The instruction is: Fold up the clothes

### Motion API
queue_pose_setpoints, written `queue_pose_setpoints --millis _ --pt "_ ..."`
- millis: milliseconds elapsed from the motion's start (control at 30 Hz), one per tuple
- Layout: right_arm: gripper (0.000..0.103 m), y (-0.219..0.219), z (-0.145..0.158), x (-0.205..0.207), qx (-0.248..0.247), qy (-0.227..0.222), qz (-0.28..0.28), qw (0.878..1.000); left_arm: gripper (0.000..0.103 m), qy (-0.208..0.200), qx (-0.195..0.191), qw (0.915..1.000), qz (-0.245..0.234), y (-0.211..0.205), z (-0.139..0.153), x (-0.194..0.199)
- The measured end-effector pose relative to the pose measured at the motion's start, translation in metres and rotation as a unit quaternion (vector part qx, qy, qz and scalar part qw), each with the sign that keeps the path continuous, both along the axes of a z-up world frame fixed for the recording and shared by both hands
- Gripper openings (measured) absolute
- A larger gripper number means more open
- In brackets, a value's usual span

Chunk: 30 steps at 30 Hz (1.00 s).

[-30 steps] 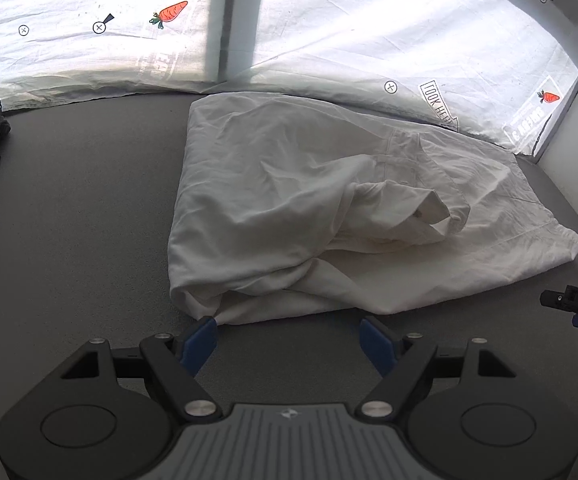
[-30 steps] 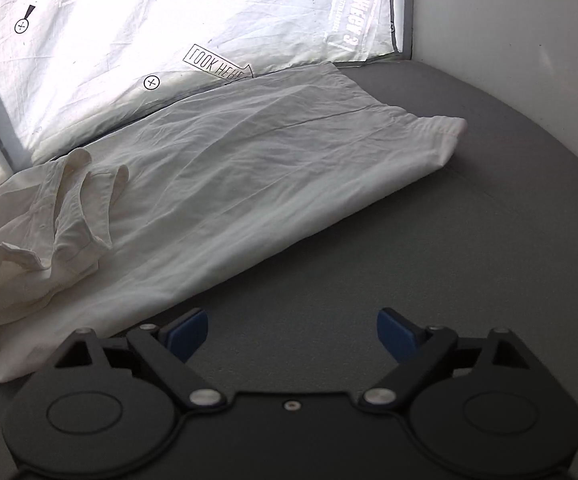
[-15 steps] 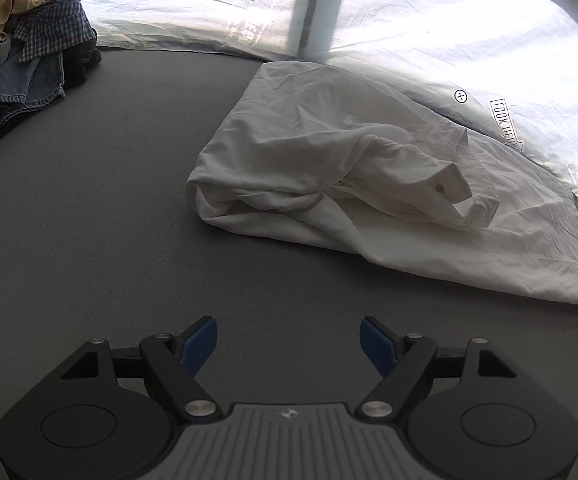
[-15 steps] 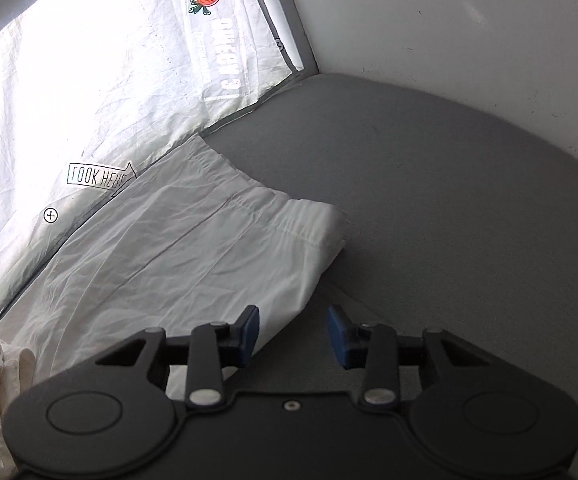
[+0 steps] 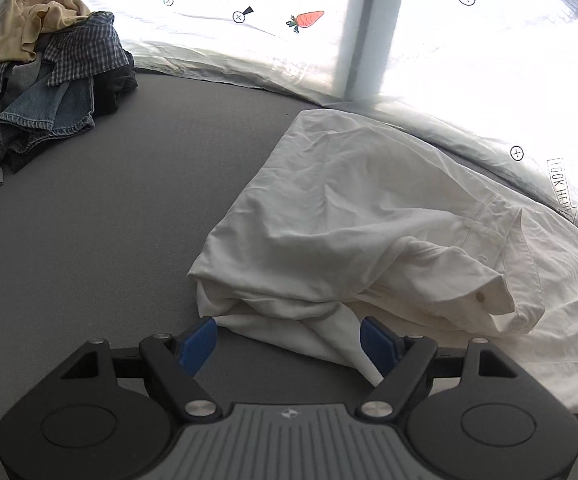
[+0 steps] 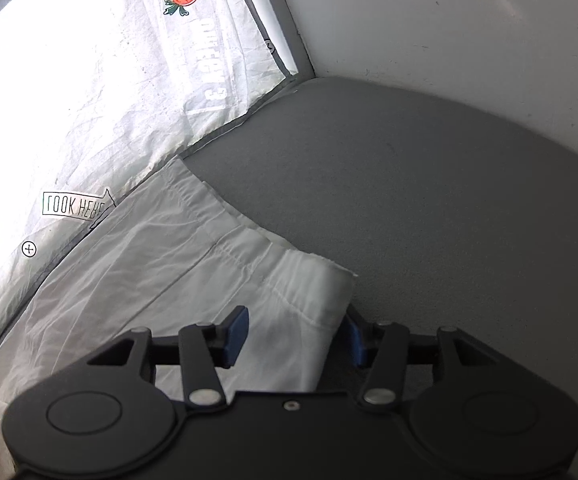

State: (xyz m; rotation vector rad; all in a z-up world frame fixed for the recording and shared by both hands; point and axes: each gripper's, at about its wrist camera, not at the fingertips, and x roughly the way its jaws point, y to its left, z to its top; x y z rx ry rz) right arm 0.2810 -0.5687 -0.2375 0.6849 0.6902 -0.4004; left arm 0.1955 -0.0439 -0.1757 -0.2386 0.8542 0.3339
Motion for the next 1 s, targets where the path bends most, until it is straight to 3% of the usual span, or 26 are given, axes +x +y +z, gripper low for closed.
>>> queue_pose_setpoints --millis 33,100,200,333,400,467,600,633,700,733,867,1000 --pt "0.032 -0.007 -0.001 0.001 0.029 -0.006 -0.008 1.000 0.080 -0.005 0.006 1.0000 0.000 0.000 0.002 0.005" --pt "0.030 -0.021 -0.006 0.007 0.082 -0.009 -0.017 0.996 0.080 -0.013 0.015 0.9998 -0.001 -0.001 0.004 0.012" --pt "0.030 -0.030 -0.012 0.006 0.119 -0.026 -0.033 0.992 0.080 -0.013 0.008 0.9999 -0.005 -0.005 0.002 0.012" --pt "0.032 -0.036 -0.023 -0.001 0.173 -0.063 -0.074 0.980 0.080 -0.012 -0.002 0.9999 -0.010 -0.009 -0.001 0.011" --pt "0.041 -0.038 -0.025 0.002 0.183 -0.071 -0.084 0.977 0.080 -0.012 -0.006 0.9998 -0.013 -0.012 -0.002 0.010" --pt "0.049 -0.041 -0.024 0.012 0.177 -0.069 -0.084 0.978 0.080 -0.013 -0.007 0.9998 -0.017 -0.015 -0.001 0.008" --pt "0.049 -0.045 -0.022 0.031 0.160 -0.052 -0.068 0.983 0.080 -0.018 -0.001 0.9996 -0.023 -0.023 0.005 -0.002" --pt "0.046 -0.046 -0.022 0.033 0.160 -0.048 -0.066 0.984 0.080 -0.019 -0.001 0.9996 -0.023 -0.023 0.006 -0.003" --pt "0.028 -0.049 -0.026 0.032 0.166 -0.040 -0.066 0.983 0.080 -0.021 -0.002 0.9996 -0.020 -0.024 0.008 -0.007" --pt "0.014 -0.051 -0.029 0.030 0.175 -0.039 -0.070 0.981 0.080 -0.023 -0.002 0.9996 -0.018 -0.024 0.009 -0.009" --pt "0.009 -0.058 -0.043 0.011 0.264 -0.080 -0.115 0.954 0.080 -0.028 0.001 0.9995 -0.014 -0.024 0.016 -0.016" --pt "0.008 -0.051 -0.038 0.007 0.304 -0.117 -0.118 0.938 0.080 -0.033 0.004 0.9994 -0.013 -0.022 0.022 -0.021"
